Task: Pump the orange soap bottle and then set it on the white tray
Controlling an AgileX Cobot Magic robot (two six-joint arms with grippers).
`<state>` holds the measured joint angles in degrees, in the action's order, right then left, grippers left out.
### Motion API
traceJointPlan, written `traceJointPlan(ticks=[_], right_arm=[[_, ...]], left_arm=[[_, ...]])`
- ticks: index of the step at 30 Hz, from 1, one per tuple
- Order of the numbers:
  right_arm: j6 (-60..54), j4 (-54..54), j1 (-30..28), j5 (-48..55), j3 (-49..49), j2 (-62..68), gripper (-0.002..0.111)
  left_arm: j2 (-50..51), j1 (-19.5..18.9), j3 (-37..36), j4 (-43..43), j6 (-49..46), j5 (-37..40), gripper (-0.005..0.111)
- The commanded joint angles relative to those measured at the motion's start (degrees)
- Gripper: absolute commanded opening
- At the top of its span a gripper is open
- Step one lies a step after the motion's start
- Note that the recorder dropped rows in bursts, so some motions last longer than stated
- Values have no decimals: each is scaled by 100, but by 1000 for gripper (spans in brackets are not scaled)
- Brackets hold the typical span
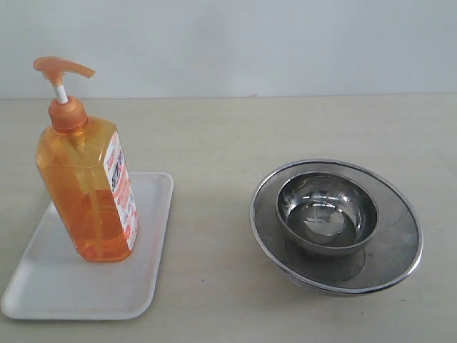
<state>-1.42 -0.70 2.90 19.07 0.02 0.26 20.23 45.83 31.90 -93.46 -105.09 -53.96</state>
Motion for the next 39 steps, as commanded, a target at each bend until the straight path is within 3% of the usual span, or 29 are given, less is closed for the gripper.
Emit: traceJointPlan(ticks=[1, 39], right_arm=[[-52, -7, -56, -19, -2, -26, 0], [-39, -7, -54, 7, -2, -26, 0]], left_arm=[[-13, -14, 44, 49, -25, -18, 5], [-13, -14, 44, 49, -25, -18, 5]])
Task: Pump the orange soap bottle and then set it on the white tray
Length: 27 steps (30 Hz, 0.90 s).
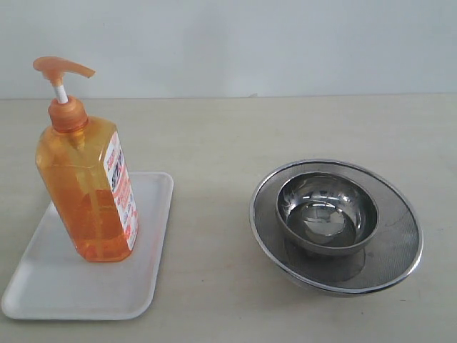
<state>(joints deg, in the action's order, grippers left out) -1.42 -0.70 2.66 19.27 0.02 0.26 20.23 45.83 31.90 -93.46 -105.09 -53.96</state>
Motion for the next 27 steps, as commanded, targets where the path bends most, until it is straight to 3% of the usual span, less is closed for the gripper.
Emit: traceJointPlan(ticks=[1, 6, 10, 21, 27], right_arm=[[-39, -7, -30, -13, -2, -26, 0], [-39, -7, -30, -13, -2, -26, 0], [-39, -7, -30, -13, -2, -26, 0], [-39, -7, -30, -13, -2, -26, 0], [-39, -7, -30, -13, -2, -26, 0]], left_arm=[[-13, -14, 44, 49, -25, -18, 5], [-13, -53, 44, -87, 243, 113, 5], [-86, -527, 20, -649, 445, 952, 5], [-582, -2907, -821, -649, 672, 4919, 5], [-788, -3941, -1169, -649, 912, 6126, 5]])
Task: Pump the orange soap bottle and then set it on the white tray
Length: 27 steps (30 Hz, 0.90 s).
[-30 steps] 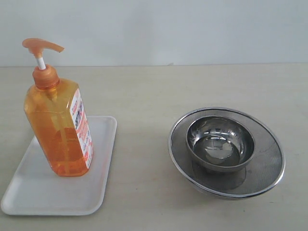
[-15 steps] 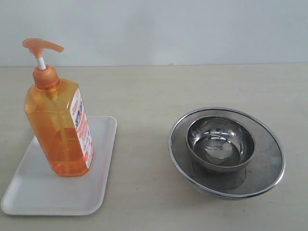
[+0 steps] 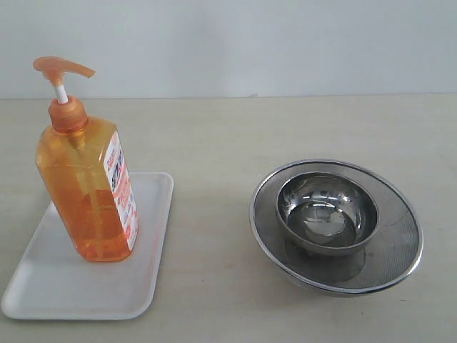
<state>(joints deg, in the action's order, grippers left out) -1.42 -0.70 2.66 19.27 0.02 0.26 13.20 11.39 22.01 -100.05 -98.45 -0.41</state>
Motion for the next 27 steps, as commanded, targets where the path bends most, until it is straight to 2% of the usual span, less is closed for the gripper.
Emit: traceJointPlan(ticks=[1, 7, 14, 22, 25, 26, 27], right_arm=[[-39, -7, -30, -13, -2, -26, 0], [-39, -7, -30, -13, -2, -26, 0], [-39, -7, -30, -13, -2, -26, 0], [-25, -19, -30, -13, -2, -26, 0], [-25, -19, -30, -13, -2, -26, 0], [-25, -19, -30, -13, -2, -26, 0], [-25, -19, -30, -13, -2, -26, 0]], left_arm=[[-75, -576, -233, 10, 309, 878, 5], [-75, -629, -445, 10, 365, 946, 5], [-102, -618, -674, 10, 211, 288, 5], [-892, -618, -1015, 10, 378, 202, 5], [-1320, -618, -1039, 10, 2276, 288, 5], [-1320, -618, -1039, 59, 3599, 395, 5], [-1320, -618, -1039, 349, 4406, 503, 5]])
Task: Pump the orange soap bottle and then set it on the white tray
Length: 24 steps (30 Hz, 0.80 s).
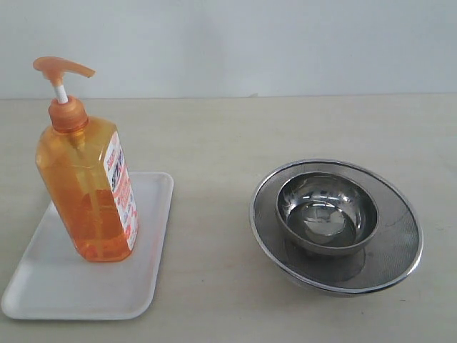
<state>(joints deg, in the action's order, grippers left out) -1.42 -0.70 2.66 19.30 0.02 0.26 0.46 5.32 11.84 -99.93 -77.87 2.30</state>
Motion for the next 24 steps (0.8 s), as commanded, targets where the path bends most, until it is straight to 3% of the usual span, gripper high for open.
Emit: traceJointPlan(ticks=[1, 2, 3, 4, 5, 11, 15, 22, 24], right_arm=[[-25, -19, -30, -17, -2, -26, 0], [-25, -19, -30, -17, -2, -26, 0], [-13, -19, -30, -17, -2, -26, 0], [-13, -19, -30, -17, -2, -26, 0], [-13, -19, -30, -17, -2, -26, 0], [-13, -19, -30, -17, -2, -26, 0], [9, -19, -30, -17, -2, -26, 0], [9, -19, -30, -17, -2, -26, 0], [9, -19, -30, -17, -2, -26, 0]], left_arm=[[-46, -10, -22, 1188, 4099, 487, 5], [-46, -10, -22, 1687, 5171, 638, 5], [-46, -10, -22, 2617, 6903, 725, 5], [-46, -10, -22, 3239, 7494, 725, 5], [-46, -10, -22, 4379, 7787, 692, 5], [-46, -21, -250, 8577, 7502, 676, 5], [-46, -184, -672, 9485, 7502, 676, 5], [-46, -271, -1184, 9486, 7708, 691, 5], [-46, -271, -1184, 9486, 7708, 1004, 5]])
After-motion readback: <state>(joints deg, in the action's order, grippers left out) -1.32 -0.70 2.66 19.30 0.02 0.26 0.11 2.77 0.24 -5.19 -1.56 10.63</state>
